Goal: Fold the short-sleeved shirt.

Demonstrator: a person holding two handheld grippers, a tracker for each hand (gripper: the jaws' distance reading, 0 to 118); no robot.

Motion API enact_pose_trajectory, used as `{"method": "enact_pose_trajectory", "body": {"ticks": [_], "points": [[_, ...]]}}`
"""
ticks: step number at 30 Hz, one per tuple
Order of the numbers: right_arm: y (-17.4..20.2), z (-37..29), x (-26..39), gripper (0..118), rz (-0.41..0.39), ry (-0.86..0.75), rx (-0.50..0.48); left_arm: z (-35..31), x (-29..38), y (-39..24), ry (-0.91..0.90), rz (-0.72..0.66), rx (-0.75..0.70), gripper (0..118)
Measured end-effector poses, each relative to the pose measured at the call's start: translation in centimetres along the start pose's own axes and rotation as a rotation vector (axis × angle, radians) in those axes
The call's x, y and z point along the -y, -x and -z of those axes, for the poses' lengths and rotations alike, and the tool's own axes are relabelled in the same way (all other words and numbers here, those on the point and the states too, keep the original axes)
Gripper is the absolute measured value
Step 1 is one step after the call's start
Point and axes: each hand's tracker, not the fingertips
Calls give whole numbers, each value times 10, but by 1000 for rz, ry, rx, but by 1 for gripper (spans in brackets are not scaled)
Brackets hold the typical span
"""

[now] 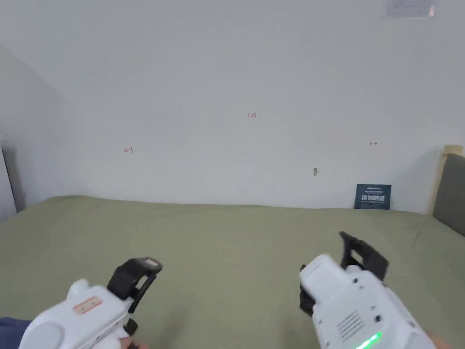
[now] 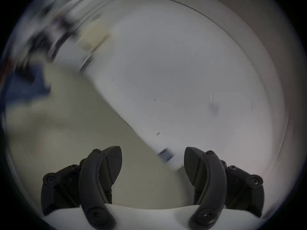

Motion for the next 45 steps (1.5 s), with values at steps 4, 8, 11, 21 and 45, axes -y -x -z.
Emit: {"method": "enact_pose_trajectory", "body": {"ticks": [4, 8, 11, 21, 45], "points": [[31, -2, -1, 81, -513, -111, 28, 3, 0, 46, 57, -180, 61, 118], [7, -2, -2, 81, -141, -71, -13, 8, 3, 32, 39, -114, 60, 118], [-28, 1, 6, 81, 406, 10, -63, 5, 10, -15, -36, 187, 3, 118], [-50, -2, 70, 81, 1134, 121, 18, -11, 97, -114, -488, 1387, -233, 118], [-46, -6, 64, 44, 1095, 176, 0, -5, 87, -101, -372, 1390, -291, 60]]}}
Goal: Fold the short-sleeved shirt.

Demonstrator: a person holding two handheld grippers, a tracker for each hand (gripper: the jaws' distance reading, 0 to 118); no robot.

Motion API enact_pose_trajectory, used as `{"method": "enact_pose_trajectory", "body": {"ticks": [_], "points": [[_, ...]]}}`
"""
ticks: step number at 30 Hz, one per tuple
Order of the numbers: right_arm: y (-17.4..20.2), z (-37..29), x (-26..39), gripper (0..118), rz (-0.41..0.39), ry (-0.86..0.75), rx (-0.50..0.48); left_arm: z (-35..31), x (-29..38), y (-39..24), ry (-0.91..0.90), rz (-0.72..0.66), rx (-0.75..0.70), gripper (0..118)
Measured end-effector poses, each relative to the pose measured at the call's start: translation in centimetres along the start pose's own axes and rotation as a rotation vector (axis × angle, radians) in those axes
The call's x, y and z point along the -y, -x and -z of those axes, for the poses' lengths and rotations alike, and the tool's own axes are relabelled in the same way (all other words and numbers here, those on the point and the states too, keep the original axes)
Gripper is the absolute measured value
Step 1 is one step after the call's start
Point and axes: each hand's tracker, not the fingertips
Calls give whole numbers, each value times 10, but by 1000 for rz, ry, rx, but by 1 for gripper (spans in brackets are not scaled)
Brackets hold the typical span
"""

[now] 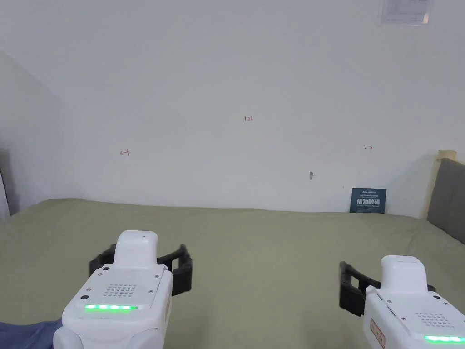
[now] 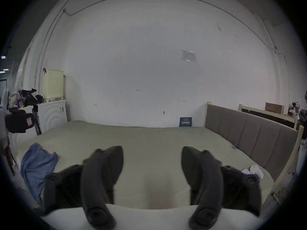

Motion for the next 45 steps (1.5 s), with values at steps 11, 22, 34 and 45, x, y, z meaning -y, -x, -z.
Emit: {"method": "enact_pose_trajectory", "body": {"ticks": [11, 22, 34, 45], "points": [[-2, -4, -5, 2, -49, -15, 44, 0, 1, -6, 18, -6, 32, 0], [-5, 0, 1, 2, -54, 8, 62, -1, 7, 6, 34, -32, 18, 0], [148, 21, 7, 2, -95, 14, -340, -67, 11, 142, 69, -25, -340, 0], [254, 2, 15, 2, -40, 37, -585, -151, 37, 232, 109, -79, -613, 0]]}}
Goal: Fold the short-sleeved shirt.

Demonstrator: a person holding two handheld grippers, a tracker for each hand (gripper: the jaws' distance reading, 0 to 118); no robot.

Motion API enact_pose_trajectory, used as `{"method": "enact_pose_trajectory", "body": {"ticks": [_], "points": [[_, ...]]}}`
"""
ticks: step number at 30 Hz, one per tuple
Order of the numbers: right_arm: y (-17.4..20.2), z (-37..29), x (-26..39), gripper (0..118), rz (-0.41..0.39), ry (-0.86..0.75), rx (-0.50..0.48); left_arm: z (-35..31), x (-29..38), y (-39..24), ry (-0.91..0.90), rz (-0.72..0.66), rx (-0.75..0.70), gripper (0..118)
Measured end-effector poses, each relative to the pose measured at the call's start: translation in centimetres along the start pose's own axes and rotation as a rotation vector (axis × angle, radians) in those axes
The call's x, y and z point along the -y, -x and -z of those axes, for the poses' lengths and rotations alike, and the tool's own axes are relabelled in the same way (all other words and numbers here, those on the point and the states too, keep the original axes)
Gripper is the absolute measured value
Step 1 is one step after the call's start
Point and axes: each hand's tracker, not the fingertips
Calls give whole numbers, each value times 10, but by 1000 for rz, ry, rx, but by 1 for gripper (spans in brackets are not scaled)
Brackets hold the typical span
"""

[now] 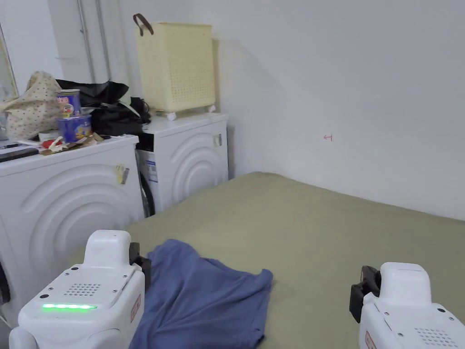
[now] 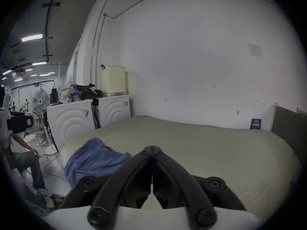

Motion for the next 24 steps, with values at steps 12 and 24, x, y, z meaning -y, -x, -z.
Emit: {"method": "enact_pose_trajectory", "body": {"ticks": [12, 24], "points": [[7, 23, 5, 2, -36, 34, -28, 44, 14, -2, 68, -19, 15, 0], [4, 67, 53, 2, -41, 143, -35, 228, 76, -75, 407, -37, 190, 0]]}}
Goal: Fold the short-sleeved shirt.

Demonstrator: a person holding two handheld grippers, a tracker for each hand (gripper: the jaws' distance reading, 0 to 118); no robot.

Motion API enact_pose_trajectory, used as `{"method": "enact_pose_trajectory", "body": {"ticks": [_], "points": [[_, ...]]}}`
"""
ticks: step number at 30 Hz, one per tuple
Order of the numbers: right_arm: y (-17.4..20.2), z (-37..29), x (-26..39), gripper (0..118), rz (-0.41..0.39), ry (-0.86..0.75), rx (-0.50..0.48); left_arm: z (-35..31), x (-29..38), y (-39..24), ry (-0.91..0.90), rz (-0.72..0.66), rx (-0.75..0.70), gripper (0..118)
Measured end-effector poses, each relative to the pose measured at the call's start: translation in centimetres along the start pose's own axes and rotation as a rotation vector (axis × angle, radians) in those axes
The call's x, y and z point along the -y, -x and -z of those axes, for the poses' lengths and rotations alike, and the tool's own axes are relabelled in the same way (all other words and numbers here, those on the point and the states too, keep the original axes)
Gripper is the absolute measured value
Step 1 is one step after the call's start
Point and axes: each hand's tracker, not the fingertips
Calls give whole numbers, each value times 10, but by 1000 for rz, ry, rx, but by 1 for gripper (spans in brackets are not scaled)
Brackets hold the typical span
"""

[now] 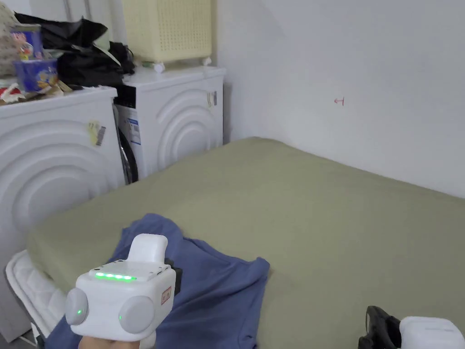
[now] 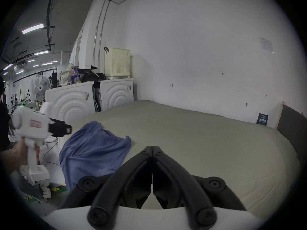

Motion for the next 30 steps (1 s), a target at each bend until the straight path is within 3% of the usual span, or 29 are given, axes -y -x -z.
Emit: {"method": "enact_pose_trajectory", "body": {"ticks": [3, 6, 7, 8, 10, 11, 15, 19, 21, 23, 24, 25, 30], "points": [[-7, 2, 15, 2, 10, 42, 7, 48, 4, -9, 134, 77, 6, 0], [-16, 2, 32, 2, 18, 96, 14, 79, 12, -3, 276, 63, 11, 1], [-19, 2, 38, 2, 20, 106, 21, 89, 15, 0, 329, 79, 25, 14], [-21, 2, 43, 2, 25, 117, 29, 95, 17, 1, 375, 89, 43, 40], [-27, 3, 51, 2, 75, 154, 28, 107, 24, 4, 458, 63, 84, 118], [-29, 3, 53, 2, 93, 162, 27, 102, 21, 8, 424, 39, 134, 114], [-32, 5, 58, 2, 91, 177, 44, 122, 27, 9, 441, -2, 89, 112], [-33, -1, 57, 2, 76, 187, 46, 144, 39, 1, 496, 61, 43, 111], [-37, -8, 55, 2, 71, 188, 48, 138, 33, -3, 496, 62, 32, 104], [-41, -17, 54, 2, 73, 187, 55, 131, 28, -3, 477, 76, 39, 58], [-45, -23, 53, 2, 76, 187, 60, 124, 24, -4, 455, 80, 35, 15], [-49, -31, 51, 2, 76, 189, 67, 118, 19, -6, 441, 67, 57, 2], [-76, -81, 48, 2, 64, 167, 141, 87, -3, -28, 348, 165, 15, 2]]}}
